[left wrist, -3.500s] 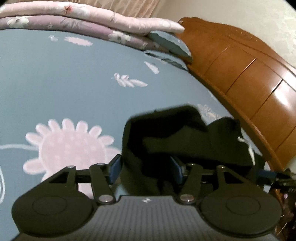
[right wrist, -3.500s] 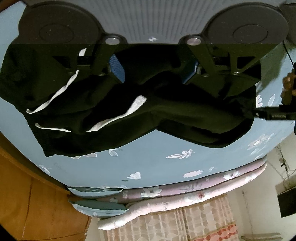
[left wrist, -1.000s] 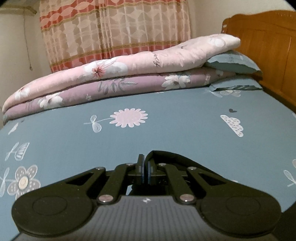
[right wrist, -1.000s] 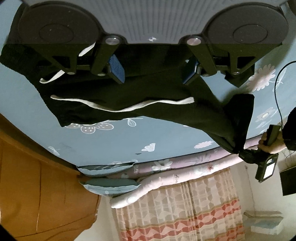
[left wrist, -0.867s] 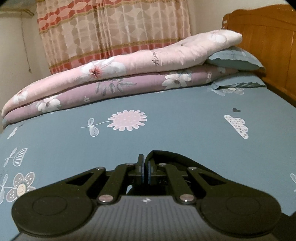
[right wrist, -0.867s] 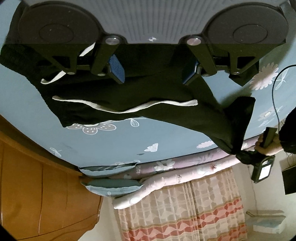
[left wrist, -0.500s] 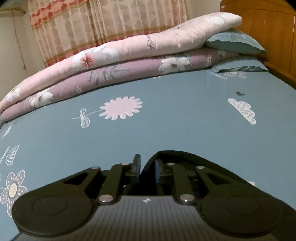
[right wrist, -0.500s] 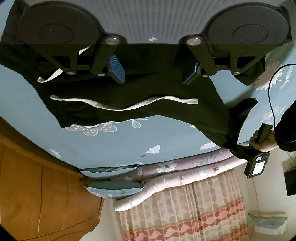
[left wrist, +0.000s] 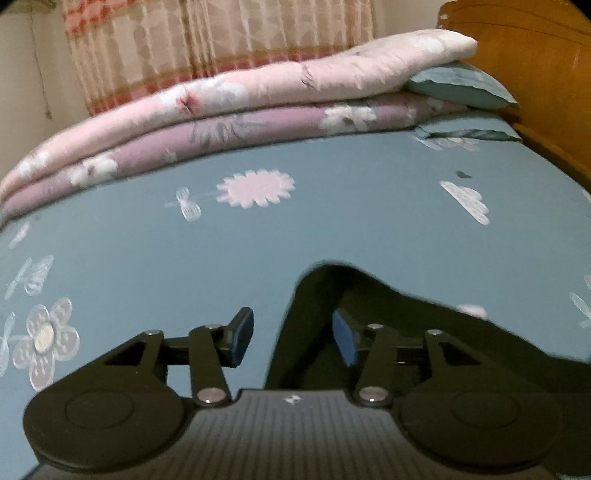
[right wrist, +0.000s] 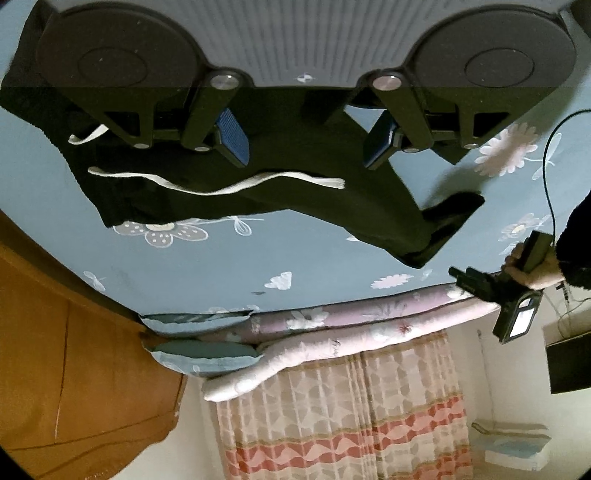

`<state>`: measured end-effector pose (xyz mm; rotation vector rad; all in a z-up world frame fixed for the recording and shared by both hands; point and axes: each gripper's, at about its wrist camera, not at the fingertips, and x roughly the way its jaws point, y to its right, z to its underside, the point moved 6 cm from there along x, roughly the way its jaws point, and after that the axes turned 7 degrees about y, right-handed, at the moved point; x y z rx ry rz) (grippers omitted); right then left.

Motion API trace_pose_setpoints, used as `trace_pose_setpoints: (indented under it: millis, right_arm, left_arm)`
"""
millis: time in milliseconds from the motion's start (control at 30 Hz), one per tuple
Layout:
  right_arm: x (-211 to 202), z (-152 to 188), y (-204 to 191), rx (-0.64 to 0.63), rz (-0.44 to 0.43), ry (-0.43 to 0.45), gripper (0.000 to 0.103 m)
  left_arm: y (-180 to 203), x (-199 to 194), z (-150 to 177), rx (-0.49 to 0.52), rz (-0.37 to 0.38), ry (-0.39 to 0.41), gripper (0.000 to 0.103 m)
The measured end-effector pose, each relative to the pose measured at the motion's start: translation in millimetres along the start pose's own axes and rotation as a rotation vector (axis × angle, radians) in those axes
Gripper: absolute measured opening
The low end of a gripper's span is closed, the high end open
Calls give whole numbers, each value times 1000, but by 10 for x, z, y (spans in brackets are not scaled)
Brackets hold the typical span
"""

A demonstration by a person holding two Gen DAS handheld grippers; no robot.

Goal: Fold clothes
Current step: 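Pull the held shorts leg outward with the left gripper to straighten it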

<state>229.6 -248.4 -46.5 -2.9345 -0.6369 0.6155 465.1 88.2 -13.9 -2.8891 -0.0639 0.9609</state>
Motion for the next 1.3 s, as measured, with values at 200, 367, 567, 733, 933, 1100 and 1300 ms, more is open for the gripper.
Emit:
trace_pose_setpoints:
  millis: [200, 367, 567, 733, 933, 1100, 1300]
  right_arm:
    - [-66, -17, -167, -16, -22, -4, 73]
    - [-67, -37, -307, -45, -25, -11, 74]
    - [9, -53, -427, -69, -26, -23, 74]
    - [91, -3, -508, -82, -32, -43, 74]
    - [103, 32, -515, -88, -27, -49, 74]
    - [75, 44, -401, -62, -14, -43, 74]
    - [55, 105, -323, -28, -17, -42, 74]
  left_arm:
    - [-102, -181, 498, -24, 56, -51, 53]
    - [-168, -136, 781, -107, 100, -56, 57]
    - [-231, -57, 1078, -203, 144, -53, 59]
    - [-284, 8, 1323, -283, 181, -50, 58]
    - [-182, -26, 1091, -195, 130, 22, 4]
    - [-72, -72, 827, -98, 76, 90, 2]
    - [278, -168, 478, 31, 78, 170, 2]
